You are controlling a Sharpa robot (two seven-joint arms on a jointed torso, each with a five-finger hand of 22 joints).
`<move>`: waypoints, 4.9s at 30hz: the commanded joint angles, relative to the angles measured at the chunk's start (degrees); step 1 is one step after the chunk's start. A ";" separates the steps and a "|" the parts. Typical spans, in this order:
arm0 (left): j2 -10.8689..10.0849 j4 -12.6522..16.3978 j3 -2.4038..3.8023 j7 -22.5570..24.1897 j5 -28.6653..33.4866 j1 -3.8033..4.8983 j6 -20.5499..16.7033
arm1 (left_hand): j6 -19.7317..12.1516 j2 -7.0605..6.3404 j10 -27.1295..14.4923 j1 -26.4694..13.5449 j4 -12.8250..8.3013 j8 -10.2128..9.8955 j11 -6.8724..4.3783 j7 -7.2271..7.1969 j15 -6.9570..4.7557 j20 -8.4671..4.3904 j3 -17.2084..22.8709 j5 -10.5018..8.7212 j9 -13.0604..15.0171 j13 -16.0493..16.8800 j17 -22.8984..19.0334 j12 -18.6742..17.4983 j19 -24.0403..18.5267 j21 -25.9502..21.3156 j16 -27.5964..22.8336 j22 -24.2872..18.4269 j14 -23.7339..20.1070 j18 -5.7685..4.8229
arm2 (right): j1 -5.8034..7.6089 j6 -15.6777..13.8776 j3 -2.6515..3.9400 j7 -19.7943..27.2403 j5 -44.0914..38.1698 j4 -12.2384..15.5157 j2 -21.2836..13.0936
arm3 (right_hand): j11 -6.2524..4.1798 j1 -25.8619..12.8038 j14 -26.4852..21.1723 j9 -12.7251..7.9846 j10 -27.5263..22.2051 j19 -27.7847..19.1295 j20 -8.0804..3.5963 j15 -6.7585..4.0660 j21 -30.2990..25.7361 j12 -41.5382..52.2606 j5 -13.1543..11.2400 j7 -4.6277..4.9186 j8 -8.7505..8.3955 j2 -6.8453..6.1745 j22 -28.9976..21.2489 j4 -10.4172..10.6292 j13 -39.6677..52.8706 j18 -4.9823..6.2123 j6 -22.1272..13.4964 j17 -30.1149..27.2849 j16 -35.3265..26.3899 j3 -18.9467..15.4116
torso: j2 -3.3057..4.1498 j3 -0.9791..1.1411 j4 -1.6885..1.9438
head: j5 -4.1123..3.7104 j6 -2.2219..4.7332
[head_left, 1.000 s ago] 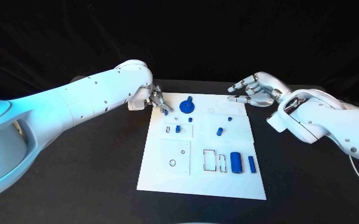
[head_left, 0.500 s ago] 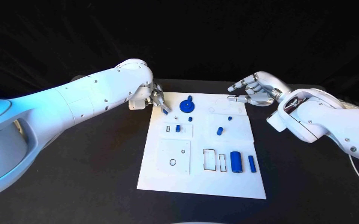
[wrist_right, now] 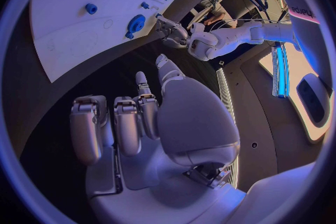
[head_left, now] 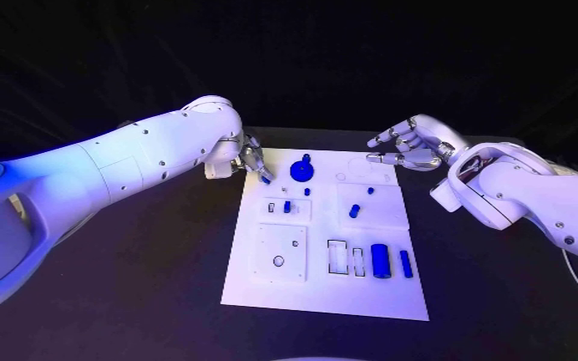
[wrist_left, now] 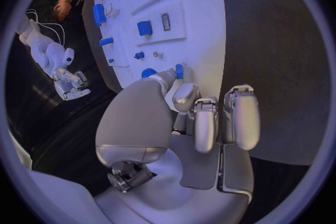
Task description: Assemble the parts on the task board
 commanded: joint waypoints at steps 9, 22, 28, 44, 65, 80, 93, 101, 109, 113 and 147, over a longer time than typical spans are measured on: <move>-6.88 12.74 -0.19 -1.78 3.79 -0.06 -10.59 | 0.07 -1.50 1.00 -2.94 -8.87 1.90 -0.26 -0.44 -0.03 0.06 11.12 2.11 0.89 0.21 15.10 0.53 3.22 0.22 0.18 6.95 5.92 -0.22 | -0.05 0.95 -0.06 0.32 -0.18 -0.08 -0.05 | 0.09 -0.34 6.01 0.06 2.80 2.60 0.29 0.02 -0.31 -0.07 0.39 -0.05 0.15 0.01 8.72 -0.01 11.46 0.26 0.24 14.82 0.04 -0.18 | -0.33 0.45 0.63 | 0.12 -0.06; -11.91 23.89 -1.25 -2.01 -2.63 -3.32 -19.68 | 0.27 -2.39 1.46 -4.16 -9.55 2.86 -0.54 -0.73 -0.24 -0.16 12.85 2.92 1.30 0.06 15.10 0.58 3.52 0.84 0.18 7.73 5.92 -0.40 | -0.20 0.99 -0.16 0.39 -0.07 -0.22 -0.13 | 0.09 -0.34 6.01 0.06 2.80 2.60 0.29 0.02 -0.31 -0.07 0.39 -0.05 0.15 0.01 8.72 -0.01 11.46 0.26 0.24 14.82 0.04 -0.18 | -0.40 0.35 0.74 | 0.13 -0.39; -12.12 25.01 -1.34 -2.33 -4.35 -3.87 -18.53 | 0.29 -2.49 1.50 -4.31 -9.62 2.96 -0.57 -0.76 -0.27 -0.19 13.05 3.03 1.33 -0.04 15.10 0.52 3.56 0.91 0.18 7.82 5.92 -0.43 | -0.28 1.02 -0.17 0.41 -0.05 -0.23 -0.12 | 0.09 -0.34 6.01 0.06 2.80 2.60 0.29 0.02 -0.31 -0.07 0.39 -0.05 0.15 0.01 8.72 -0.01 11.46 0.26 0.24 14.82 0.04 -0.18 | -0.37 0.45 0.60 | 0.30 -0.61; -10.96 23.42 -1.54 -3.09 -6.22 -4.29 -13.67 | 0.32 -2.61 1.23 -4.45 -9.70 3.05 -0.59 -0.79 -0.28 -0.20 13.21 3.09 1.36 -0.89 15.10 -0.13 3.57 0.94 0.18 7.85 5.92 -0.44 | -0.40 1.06 -0.17 0.44 -0.03 -0.28 -0.03 | 0.08 -0.31 5.98 0.06 2.77 2.58 0.28 0.01 -0.33 -0.15 0.44 -0.06 0.15 0.02 8.69 -0.02 11.42 0.27 0.26 14.73 -0.02 -0.25 | -0.35 0.49 0.58 | 0.30 -1.17; -9.40 21.67 -1.68 -3.20 -6.39 -4.77 -10.69 | 0.35 -2.91 1.22 -4.62 -9.94 3.17 -0.62 -0.83 -0.28 -0.20 13.41 3.11 1.38 -1.21 15.10 -0.36 3.60 1.01 0.18 7.95 5.92 -0.46 | -0.45 1.13 -0.17 0.55 0.08 -0.22 -0.03 | 0.08 -0.31 5.98 0.06 2.77 2.58 0.28 0.01 -0.33 -0.15 0.44 -0.06 0.15 0.02 8.69 -0.02 11.42 0.27 0.26 14.73 -0.02 -0.25 | -0.37 0.48 0.61 | 0.14 -1.49; -9.27 22.00 -1.69 -3.28 -7.18 -4.85 -8.57 | 0.40 -3.54 1.22 -4.69 -10.60 3.33 -0.69 -0.91 -0.29 -0.20 13.83 3.20 1.36 -1.75 15.10 -0.74 3.61 1.07 0.18 8.06 5.92 -0.49 | -0.46 1.21 -0.17 0.57 0.15 -0.21 -0.13 | 0.08 -0.31 5.98 0.06 2.77 2.58 0.28 0.01 -0.33 -0.15 0.44 -0.06 0.15 0.02 8.69 -0.02 11.42 0.27 0.26 14.73 -0.02 -0.25 | -0.38 0.46 0.61 | 0.19 -1.67; -9.13 21.99 -1.69 -3.28 -7.35 -4.88 -8.22 | 0.52 -3.80 1.22 -4.77 -10.93 3.43 -0.71 -0.92 -0.30 -0.19 14.11 3.48 1.33 -2.27 15.10 -1.11 3.60 1.05 0.18 8.05 5.92 -0.48 | -0.48 1.24 -0.17 0.58 0.16 -0.20 -0.16 | 0.08 -0.31 5.98 0.06 2.77 2.58 0.28 0.01 -0.33 -0.15 0.44 -0.06 0.15 0.02 8.69 -0.02 11.42 0.27 0.26 14.73 -0.02 -0.25 | -0.38 0.44 0.63 | 0.24 -1.74; -8.38 21.30 -1.79 -3.30 -6.89 -5.00 -7.53 | 0.93 -3.77 1.93 -5.69 -10.73 3.70 -0.73 -0.99 -0.31 -0.20 14.38 3.79 1.29 -1.24 15.10 -0.22 3.63 1.11 0.18 8.15 5.92 -0.50 | -0.49 1.26 -0.17 0.59 0.16 -0.10 -0.16 | 0.08 -0.31 5.98 0.06 2.77 2.58 0.28 0.01 -0.33 -0.15 0.44 -0.06 0.15 0.02 8.69 -0.02 11.42 0.27 0.26 14.73 -0.02 -0.25 | -0.34 0.45 0.59 | 0.12 -1.93; -7.81 20.47 -1.87 -3.36 -6.09 -5.10 -6.27 | 2.04 -4.00 3.17 -8.19 -9.79 4.26 -1.13 -1.65 -0.56 -0.31 12.99 3.64 1.20 1.37 15.10 1.97 3.74 1.36 0.18 8.50 5.92 -0.58 | -0.49 1.36 -0.17 0.55 0.16 0.00 -0.20 | 0.08 -0.31 5.98 0.06 2.77 2.58 0.28 0.01 -0.33 -0.15 0.44 -0.06 0.15 0.02 8.69 -0.02 11.42 0.27 0.26 14.73 -0.02 -0.25 | -0.37 0.47 0.60 | 0.02 -2.16; -7.60 20.22 -1.89 -3.42 -5.84 -5.12 -5.69 | 2.52 -4.24 3.43 -9.72 -9.13 4.31 -1.37 -1.96 -0.75 -0.46 11.50 3.57 0.99 2.05 15.10 2.52 3.77 1.43 0.18 8.62 5.92 -0.59 | -0.49 1.38 -0.17 0.53 0.16 0.02 -0.23 | 0.08 -0.31 5.98 0.06 2.77 2.58 0.28 0.01 -0.33 -0.15 0.44 -0.06 0.15 0.02 8.69 -0.02 11.42 0.27 0.26 14.73 -0.02 -0.25 | -0.36 0.46 0.62 | -0.02 -2.19; -7.08 18.64 -1.89 -3.73 -5.54 -5.15 -6.86 | 4.81 -4.36 4.23 -18.37 -2.41 4.41 -1.74 -2.41 -1.11 -0.83 0.01 3.50 -0.33 4.39 15.10 4.22 4.10 2.13 0.18 9.65 5.92 -0.82 | -0.49 1.23 -0.18 0.52 0.16 0.07 -0.38 | 0.08 -0.37 5.95 0.06 2.70 2.50 0.25 0.00 -0.42 -0.32 0.53 -0.06 0.15 0.06 8.52 0.05 11.34 0.31 0.27 14.59 -0.12 -0.48 | -0.43 0.46 0.63 | -0.01 -2.02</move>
